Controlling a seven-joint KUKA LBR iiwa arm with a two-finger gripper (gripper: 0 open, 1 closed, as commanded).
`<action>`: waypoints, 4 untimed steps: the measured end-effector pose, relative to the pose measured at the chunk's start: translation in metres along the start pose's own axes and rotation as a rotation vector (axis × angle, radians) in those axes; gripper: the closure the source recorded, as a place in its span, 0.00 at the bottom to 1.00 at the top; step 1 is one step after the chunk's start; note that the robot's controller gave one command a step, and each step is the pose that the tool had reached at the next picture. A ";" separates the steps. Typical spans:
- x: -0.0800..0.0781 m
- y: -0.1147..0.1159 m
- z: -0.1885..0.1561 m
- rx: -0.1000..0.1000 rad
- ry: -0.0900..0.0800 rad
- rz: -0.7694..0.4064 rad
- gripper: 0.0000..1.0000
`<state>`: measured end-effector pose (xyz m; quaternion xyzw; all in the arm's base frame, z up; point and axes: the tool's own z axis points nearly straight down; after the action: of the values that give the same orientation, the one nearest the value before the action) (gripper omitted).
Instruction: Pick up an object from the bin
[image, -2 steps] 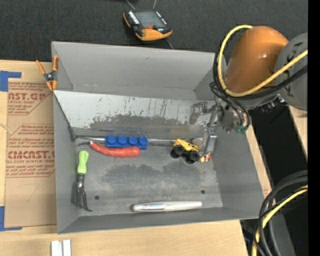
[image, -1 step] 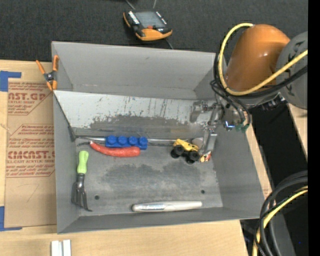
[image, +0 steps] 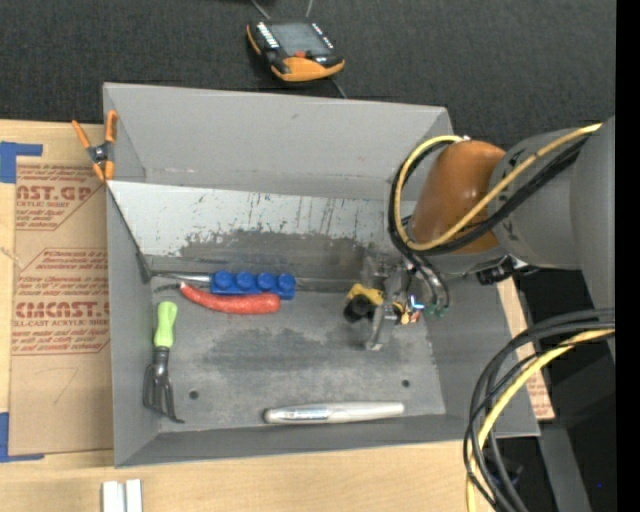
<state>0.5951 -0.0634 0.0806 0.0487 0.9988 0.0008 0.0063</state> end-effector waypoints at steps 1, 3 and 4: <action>0.007 -0.015 -0.070 0.001 -0.010 0.067 0.00; 0.014 0.000 0.011 -0.001 -0.014 0.221 0.00; -0.002 -0.001 0.014 0.000 -0.015 0.024 1.00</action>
Offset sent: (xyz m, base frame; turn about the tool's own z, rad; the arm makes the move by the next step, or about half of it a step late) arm -0.0010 -0.0021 -0.0170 0.0127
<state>0.5968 -0.0650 0.0670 0.0605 0.9981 0.0007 0.0140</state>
